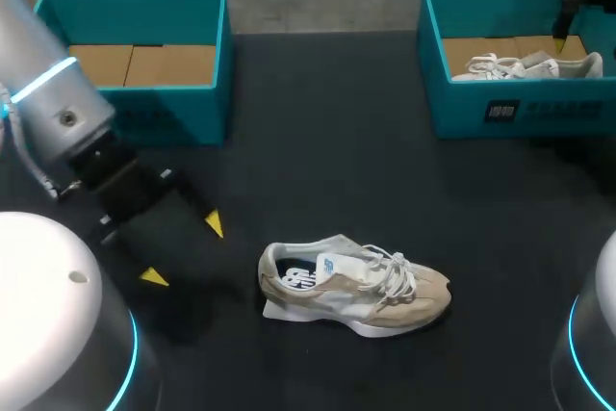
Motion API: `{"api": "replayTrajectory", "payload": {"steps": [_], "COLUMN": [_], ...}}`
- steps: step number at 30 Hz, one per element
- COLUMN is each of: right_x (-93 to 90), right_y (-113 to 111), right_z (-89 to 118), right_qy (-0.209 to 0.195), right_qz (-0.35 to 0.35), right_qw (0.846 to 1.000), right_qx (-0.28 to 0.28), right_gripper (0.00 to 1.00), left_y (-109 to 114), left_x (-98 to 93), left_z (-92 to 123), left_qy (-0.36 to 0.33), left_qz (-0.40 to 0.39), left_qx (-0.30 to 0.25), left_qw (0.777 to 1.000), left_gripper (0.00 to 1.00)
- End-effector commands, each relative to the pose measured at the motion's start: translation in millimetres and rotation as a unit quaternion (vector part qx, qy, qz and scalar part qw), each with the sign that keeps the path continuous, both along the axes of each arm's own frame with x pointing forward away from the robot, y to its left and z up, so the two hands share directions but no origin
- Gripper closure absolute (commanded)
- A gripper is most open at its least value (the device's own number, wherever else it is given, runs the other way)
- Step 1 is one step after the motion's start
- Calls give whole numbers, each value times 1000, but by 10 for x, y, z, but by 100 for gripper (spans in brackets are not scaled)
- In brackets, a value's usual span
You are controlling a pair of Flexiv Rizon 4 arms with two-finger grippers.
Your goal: Take the shoe out of the shoebox, open the shoe tongue, remove and reinsert the insole, then place the shoe into the shoebox
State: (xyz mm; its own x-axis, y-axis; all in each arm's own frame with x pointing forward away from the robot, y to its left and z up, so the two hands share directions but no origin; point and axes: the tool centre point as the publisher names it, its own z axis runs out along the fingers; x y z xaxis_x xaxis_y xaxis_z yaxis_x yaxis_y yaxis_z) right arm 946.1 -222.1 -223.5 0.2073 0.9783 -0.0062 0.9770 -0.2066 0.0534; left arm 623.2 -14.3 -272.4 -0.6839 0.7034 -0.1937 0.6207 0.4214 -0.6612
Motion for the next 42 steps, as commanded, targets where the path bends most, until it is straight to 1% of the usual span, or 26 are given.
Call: {"api": "replayTrajectory", "payload": {"steps": [1,4,8,13,16,19,23,26,31,34,35,42], "right_x": [-2,-2,-2,-2,-2,-2,-2,-2,-2,-2,-2,-2], "right_y": [3,3,3,3,3,3,3,3,3,3,3,3], "right_z": [0,0,0,0,0,0,0,0,0,0,0,0], "right_qy": [0,0,0,0,0,0,0,0,0,0,0,0], "right_qz": [-1,-1,-1,-1,-1,-1,-1,-1,-1,-1,-1,-1], "right_qw": [1000,1000,1000,1000,1000,1000,1000,1000,1000,1000,1000,1000], "right_qx": [-1,-1,-1,-1,-1,-1,-1,-1,-1,-1,-1,-1], "right_gripper": [0,0,0,0,0,0,0,0,0,0,0,0], "left_y": [165,232,290,317,322,315,313,314,319,320,320,320], "left_x": [29,8,6,15,-5,-47,-66,-48,-9,2,-8,-8], "left_z": [-54,-70,-93,-188,-224,-237,-266,-304,-407,-445,-457,-457], "left_qy": [97,117,153,186,194,182,189,198,210,211,205,205], "left_qz": [218,246,287,325,339,350,375,378,364,327,305,305], "left_qx": [-77,-88,-107,-124,-134,-142,-155,-163,-175,-195,-203,-203], "left_qw": [968,958,940,919,911,908,894,890,890,900,907,907], "left_gripper": [0,0,0,0,0,0,0,0,0,0,0,0]}}
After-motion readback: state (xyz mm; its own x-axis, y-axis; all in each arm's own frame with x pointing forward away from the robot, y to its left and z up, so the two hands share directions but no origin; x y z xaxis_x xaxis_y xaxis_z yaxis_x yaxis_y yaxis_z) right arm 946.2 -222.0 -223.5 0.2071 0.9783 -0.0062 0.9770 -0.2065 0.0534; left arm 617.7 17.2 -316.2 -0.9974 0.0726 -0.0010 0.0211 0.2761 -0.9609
